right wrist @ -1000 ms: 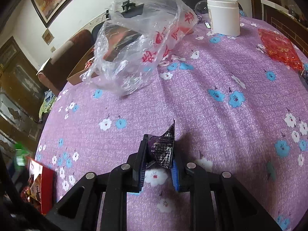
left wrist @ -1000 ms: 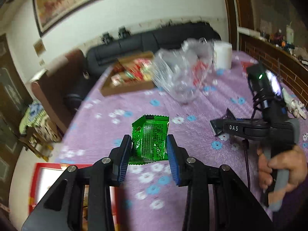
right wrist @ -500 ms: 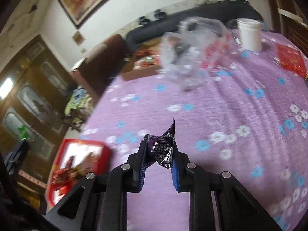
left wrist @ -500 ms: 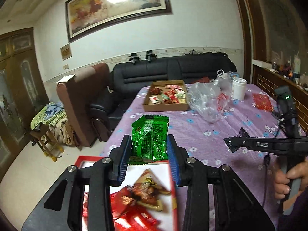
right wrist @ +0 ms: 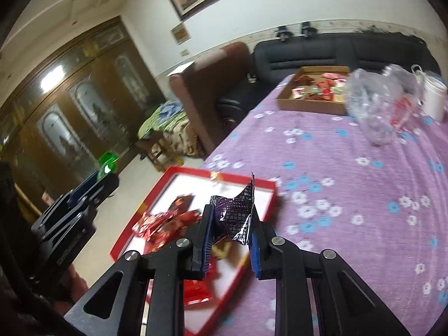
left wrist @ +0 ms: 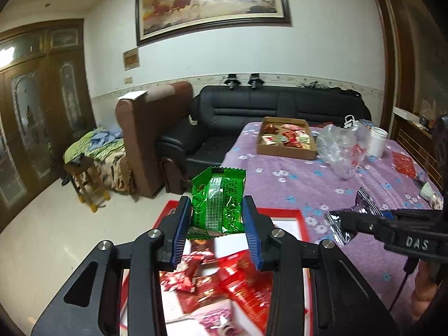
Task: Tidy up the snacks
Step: 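Carry the green packet in the left tool and purple packet in the right tool over the box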
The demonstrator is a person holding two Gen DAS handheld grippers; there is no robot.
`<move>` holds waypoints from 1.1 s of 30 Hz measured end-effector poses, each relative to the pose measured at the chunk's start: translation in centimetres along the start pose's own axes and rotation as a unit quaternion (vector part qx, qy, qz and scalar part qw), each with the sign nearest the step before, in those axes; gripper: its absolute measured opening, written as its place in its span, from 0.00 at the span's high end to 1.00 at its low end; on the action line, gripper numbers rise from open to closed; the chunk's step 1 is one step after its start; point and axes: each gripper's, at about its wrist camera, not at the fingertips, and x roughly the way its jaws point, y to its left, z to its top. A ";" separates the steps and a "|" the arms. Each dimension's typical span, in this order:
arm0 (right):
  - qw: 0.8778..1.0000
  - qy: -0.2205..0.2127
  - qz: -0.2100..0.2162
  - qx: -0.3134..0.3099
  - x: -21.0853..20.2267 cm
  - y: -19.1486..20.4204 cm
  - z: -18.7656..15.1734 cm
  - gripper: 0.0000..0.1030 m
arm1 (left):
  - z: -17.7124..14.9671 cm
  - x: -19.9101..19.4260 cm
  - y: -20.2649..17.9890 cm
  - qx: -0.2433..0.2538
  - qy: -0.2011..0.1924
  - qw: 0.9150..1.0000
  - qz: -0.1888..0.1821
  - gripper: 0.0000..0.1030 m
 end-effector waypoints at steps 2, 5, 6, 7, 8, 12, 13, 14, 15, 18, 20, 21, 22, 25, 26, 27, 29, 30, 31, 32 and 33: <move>1.000 0.004 0.002 -0.009 0.2 1.0 -0.3 0.78 | -0.2 0.1 0.5 -0.005 0.001 1.000 0.006 0.66; 1.000 0.012 0.006 -0.020 0.7 2.3 -0.8 0.78 | -0.6 0.4 1.4 -0.012 0.004 1.000 0.012 0.66; 1.000 0.014 0.006 -0.023 0.9 2.6 -0.9 0.78 | -0.7 0.5 1.5 -0.013 0.005 1.000 0.013 0.66; 1.000 0.016 0.007 -0.025 1.0 2.7 -1.0 0.78 | -0.9 0.7 1.7 -0.014 0.006 1.000 0.015 0.66; 0.999 0.019 0.008 -0.028 1.2 2.9 -1.1 0.78 | -1.0 0.7 1.9 -0.015 0.007 1.000 0.016 0.66; 0.999 0.030 0.012 -0.037 2.0 3.9 -1.5 0.78 | -1.6 1.3 2.7 -0.019 0.015 0.999 0.021 0.66; 0.999 0.031 0.013 -0.039 2.1 4.1 -1.6 0.78 | -1.7 1.4 2.9 -0.020 0.017 0.999 0.021 0.66; 0.998 0.034 0.015 -0.042 2.2 4.3 -1.7 0.78 | -1.8 1.6 3.0 -0.021 0.019 0.999 0.022 0.66; 0.998 0.036 0.016 -0.045 2.4 4.5 -1.8 0.78 | -2.0 1.7 3.1 -0.022 0.021 0.999 0.023 0.66; 0.997 0.044 0.020 -0.055 3.1 5.2 -2.2 0.78 | -2.4 2.2 3.4 -0.023 0.029 0.999 0.027 0.66; 0.996 0.050 0.021 -0.064 3.6 5.8 -2.5 0.78 | -2.7 2.6 3.6 -0.025 0.034 0.999 0.029 0.66; 0.996 0.052 0.022 -0.067 3.8 6.0 -2.6 0.78 | -2.8 2.7 3.6 -0.025 0.036 0.999 0.031 0.66; 0.996 0.055 0.022 -0.070 4.0 6.2 -2.7 0.78 | -2.9 2.9 3.8 -0.025 0.038 0.998 0.032 0.66; 0.995 0.060 0.024 -0.076 4.6 6.6 -3.0 0.78 | -3.1 3.3 4.0 -0.028 0.044 0.998 0.034 0.66; 0.995 0.061 0.024 -0.077 4.7 6.7 -3.0 0.78 | -3.2 3.5 4.1 -0.028 0.046 0.998 0.036 0.66; 0.995 0.061 0.023 -0.079 4.9 6.8 -3.1 0.78 | -3.3 3.7 4.2 -0.029 0.047 0.998 0.037 0.66; 0.995 0.061 0.020 -0.082 5.1 7.0 -3.2 0.78 | -3.5 3.9 4.4 -0.030 0.051 0.998 0.038 0.66; 0.995 0.060 0.020 -0.082 5.1 7.0 -3.3 0.78 | -3.6 4.1 4.5 -0.031 0.054 0.997 0.039 0.66; 0.995 0.059 0.018 -0.083 5.3 7.0 -3.4 0.78 | -3.7 4.2 4.6 -0.031 0.056 0.997 0.040 0.66; 0.995 0.057 0.013 -0.085 5.4 7.1 -3.4 0.78 | -3.9 4.3 4.6 -0.031 0.058 0.997 0.041 0.66; 0.995 0.054 0.008 -0.087 5.6 7.2 -3.5 0.78 | -4.0 4.5 4.7 -0.032 0.061 0.997 0.041 0.66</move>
